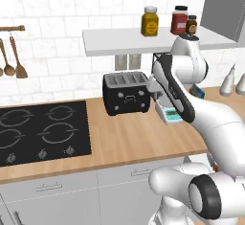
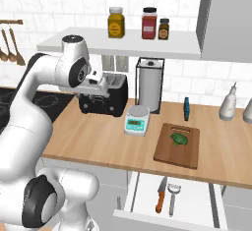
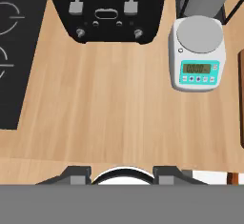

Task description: Place the appropriate cutting tool for cutting the broccoli skin on the cutting board.

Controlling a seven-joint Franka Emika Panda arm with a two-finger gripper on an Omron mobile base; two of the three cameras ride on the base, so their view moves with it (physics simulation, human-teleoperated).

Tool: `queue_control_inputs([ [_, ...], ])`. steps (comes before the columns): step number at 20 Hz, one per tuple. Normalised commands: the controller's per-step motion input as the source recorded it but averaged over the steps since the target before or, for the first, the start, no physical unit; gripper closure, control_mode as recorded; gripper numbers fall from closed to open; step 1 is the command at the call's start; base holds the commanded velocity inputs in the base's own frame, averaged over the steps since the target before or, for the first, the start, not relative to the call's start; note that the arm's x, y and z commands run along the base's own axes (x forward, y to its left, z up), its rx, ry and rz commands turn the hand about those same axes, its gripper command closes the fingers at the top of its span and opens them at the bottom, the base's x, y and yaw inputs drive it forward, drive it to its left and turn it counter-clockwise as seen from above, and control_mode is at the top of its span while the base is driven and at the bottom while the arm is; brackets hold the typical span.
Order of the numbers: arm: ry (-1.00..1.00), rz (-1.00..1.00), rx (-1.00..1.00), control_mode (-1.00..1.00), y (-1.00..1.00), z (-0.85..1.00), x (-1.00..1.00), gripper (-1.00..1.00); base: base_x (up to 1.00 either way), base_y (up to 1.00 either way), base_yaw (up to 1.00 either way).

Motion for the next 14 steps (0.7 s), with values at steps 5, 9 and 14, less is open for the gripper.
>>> queue_control_inputs([
  [5,-0.12,-0.03,0.06,-1.00,-0.17,-0.13,-0.29,-1.00,0.00,0.00,0.00],
  [9,-0.07,-0.08,0.14,-1.00,-0.89,-0.63,-0.63,-1.00,0.00,0.00,0.00],
  [14,0.09,-0.06,0.10,-1.00,-1.00,-0.67,-0.38,-1.00,0.00,0.00,0.00],
])
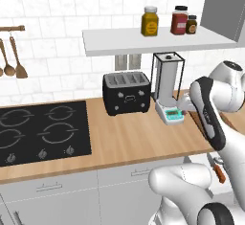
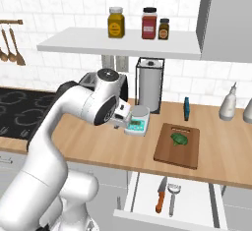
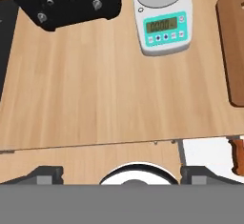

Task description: Place the appropriate cutting tool for cutting the broccoli skin on the cutting board.

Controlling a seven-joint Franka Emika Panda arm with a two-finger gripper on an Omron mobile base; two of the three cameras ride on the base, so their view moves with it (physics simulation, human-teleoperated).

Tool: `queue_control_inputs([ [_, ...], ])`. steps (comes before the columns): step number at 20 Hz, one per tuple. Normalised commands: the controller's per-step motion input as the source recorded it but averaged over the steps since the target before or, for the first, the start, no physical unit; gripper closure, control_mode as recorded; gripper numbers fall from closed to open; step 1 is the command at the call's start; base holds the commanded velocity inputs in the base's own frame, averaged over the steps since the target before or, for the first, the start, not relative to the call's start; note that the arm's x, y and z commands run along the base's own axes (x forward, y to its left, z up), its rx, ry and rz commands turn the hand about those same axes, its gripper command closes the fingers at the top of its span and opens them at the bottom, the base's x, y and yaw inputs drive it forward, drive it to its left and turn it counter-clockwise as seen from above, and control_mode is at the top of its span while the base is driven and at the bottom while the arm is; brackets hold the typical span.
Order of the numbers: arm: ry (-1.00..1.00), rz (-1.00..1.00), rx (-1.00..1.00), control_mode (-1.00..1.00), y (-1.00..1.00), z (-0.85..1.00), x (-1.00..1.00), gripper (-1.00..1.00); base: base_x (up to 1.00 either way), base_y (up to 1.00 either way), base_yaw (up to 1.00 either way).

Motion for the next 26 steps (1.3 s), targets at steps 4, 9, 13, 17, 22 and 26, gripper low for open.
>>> queue_control_inputs([
  [4,0.11,-0.03,0.08,-1.00,-1.00,-0.71,-0.26,-1.00,0.00,0.00,0.00],
  [9,0.03,0.00,-0.01,-1.00,-0.77,-0.57,-0.16,-1.00,0.00,0.00,0.00],
  [13,0.18,0.00,0.06,-1.00,-0.84,-0.31,-0.36,-1.00,0.00,0.00,0.00],
  [17,0.15,0.00,0.02,-1.00,-0.64,-0.49,-0.42,-1.00,0.00,0.00,0.00],
  [22,0.10,0.00,0.00,-1.00,-0.42,-0.45,-0.35,-1.00,0.00,0.00,0.00],
  [26,0.16,0.00,0.00,-1.00,-0.23,-0.33,-0.17,-1.00,0.00,0.00,0.00],
])
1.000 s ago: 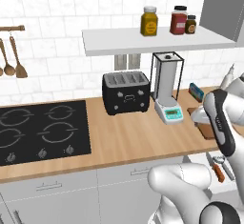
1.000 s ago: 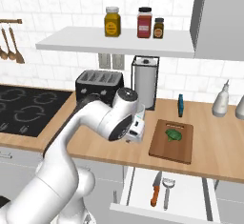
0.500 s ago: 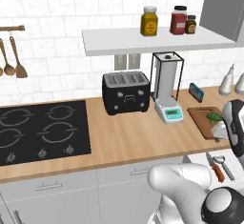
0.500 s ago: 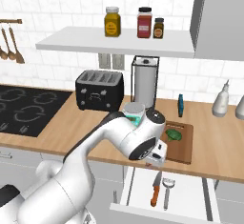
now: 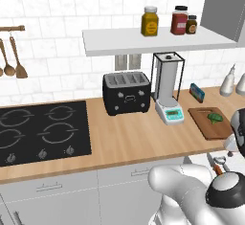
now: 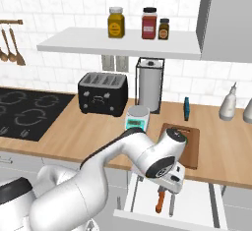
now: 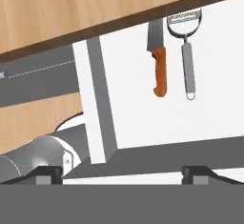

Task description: Place the appropriate cutting tool for cutting the broccoli skin on the cutting board.

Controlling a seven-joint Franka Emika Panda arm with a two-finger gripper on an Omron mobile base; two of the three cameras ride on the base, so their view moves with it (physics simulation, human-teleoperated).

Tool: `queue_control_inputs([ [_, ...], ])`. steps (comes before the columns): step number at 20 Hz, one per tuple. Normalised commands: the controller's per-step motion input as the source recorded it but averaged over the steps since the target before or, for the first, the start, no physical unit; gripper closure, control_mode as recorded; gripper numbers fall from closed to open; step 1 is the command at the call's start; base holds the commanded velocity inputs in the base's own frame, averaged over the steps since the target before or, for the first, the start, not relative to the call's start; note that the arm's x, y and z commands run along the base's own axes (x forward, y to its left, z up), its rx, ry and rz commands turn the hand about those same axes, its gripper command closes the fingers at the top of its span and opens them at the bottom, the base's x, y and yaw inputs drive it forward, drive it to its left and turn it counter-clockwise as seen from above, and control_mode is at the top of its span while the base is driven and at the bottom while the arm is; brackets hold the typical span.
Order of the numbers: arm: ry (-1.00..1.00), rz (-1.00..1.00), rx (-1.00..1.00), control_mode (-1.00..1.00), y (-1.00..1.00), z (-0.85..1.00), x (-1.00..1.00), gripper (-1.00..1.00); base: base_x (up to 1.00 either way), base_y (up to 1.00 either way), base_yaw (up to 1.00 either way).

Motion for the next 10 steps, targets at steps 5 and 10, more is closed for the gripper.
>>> queue_control_inputs([
  [5,0.18,0.00,-0.01,-1.00,-0.19,-0.28,-0.21,-1.00,0.00,0.00,0.00],
  [10,0.08,0.00,0.00,-1.00,-0.29,-0.40,-0.19,-1.00,0.00,0.00,0.00],
])
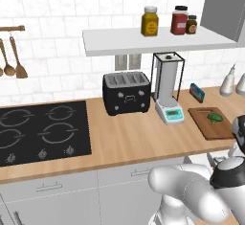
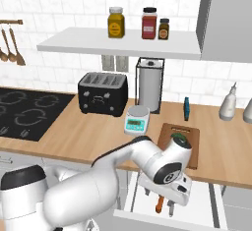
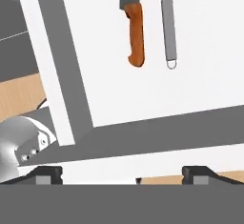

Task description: Place the appropriate cutting tool for cutting the broccoli skin on the cutting board.

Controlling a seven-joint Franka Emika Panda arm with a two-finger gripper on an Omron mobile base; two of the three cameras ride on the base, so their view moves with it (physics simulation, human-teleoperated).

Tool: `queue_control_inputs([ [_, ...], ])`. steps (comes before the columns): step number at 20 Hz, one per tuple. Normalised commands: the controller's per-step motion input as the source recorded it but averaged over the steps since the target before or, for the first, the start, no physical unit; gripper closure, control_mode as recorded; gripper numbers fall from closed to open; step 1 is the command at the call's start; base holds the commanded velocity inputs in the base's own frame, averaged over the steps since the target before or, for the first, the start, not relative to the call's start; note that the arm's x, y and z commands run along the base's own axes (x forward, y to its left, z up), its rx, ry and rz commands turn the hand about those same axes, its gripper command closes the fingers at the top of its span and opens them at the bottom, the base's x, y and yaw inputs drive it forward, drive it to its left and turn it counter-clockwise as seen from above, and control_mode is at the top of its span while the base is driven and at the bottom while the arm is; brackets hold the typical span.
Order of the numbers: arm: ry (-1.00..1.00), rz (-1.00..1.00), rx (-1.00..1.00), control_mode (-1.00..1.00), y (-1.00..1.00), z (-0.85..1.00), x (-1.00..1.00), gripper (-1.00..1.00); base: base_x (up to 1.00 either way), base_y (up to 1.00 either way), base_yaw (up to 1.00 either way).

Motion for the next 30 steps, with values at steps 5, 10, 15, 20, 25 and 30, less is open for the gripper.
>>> queue_control_inputs([
  [5,0.05,0.06,0.00,-1.00,-0.09,-0.36,-0.09,-1.00,0.00,0.00,0.00],
  [10,0.08,0.10,0.00,-1.00,-0.02,-0.35,0.00,-1.00,0.00,0.00,0.00],
  [15,0.10,0.13,0.00,-1.00,-0.02,-0.30,0.00,-1.00,0.00,0.00,0.00],
  [20,0.09,0.15,0.00,-1.00,0.00,-0.26,-0.12,-1.00,0.00,0.00,0.00],
  [25,0.12,0.14,0.00,-1.00,0.00,-0.16,-0.41,-1.00,0.00,0.00,0.00],
  [30,0.15,0.10,0.00,-1.00,0.00,0.00,-0.61,-1.00,0.00,0.00,0.00],
])
